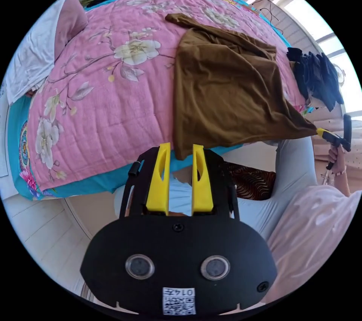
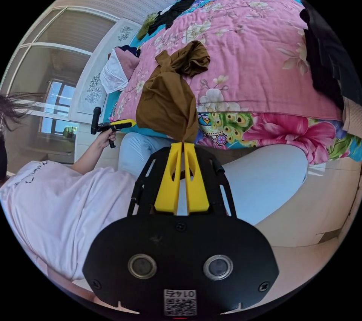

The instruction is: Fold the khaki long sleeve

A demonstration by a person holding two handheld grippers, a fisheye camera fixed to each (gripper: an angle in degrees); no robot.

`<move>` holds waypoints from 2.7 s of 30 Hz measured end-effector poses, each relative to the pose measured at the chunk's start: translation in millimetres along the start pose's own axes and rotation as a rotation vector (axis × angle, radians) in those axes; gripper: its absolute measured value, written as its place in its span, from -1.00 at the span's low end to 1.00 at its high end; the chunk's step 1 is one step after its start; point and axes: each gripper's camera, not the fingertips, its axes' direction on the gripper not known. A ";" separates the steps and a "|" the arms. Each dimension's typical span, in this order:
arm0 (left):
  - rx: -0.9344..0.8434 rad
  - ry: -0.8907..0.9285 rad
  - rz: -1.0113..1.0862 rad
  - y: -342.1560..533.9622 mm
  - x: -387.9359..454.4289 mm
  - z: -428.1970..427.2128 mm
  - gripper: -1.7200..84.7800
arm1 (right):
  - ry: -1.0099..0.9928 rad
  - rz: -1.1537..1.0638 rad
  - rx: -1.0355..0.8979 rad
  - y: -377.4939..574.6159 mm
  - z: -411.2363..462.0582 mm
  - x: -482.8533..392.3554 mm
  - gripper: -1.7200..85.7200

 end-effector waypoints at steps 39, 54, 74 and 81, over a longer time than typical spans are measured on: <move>1.343 0.277 -0.020 80.6 -54.9 -567.4 -0.98 | -0.123 -0.454 0.836 -238.5 -432.6 -200.6 -0.97; 0.865 0.329 0.057 131.3 -49.5 -351.2 -0.98 | -0.182 -0.536 0.244 -306.2 -162.6 -139.7 -0.97; 1.268 0.279 -0.081 252.8 -58.5 -348.3 -0.98 | -0.413 -0.279 0.055 -231.0 41.4 -75.4 -0.85; 0.674 0.172 -0.480 266.6 -139.3 -194.1 -0.98 | -0.320 -0.123 -0.097 -213.7 95.1 -50.2 -0.77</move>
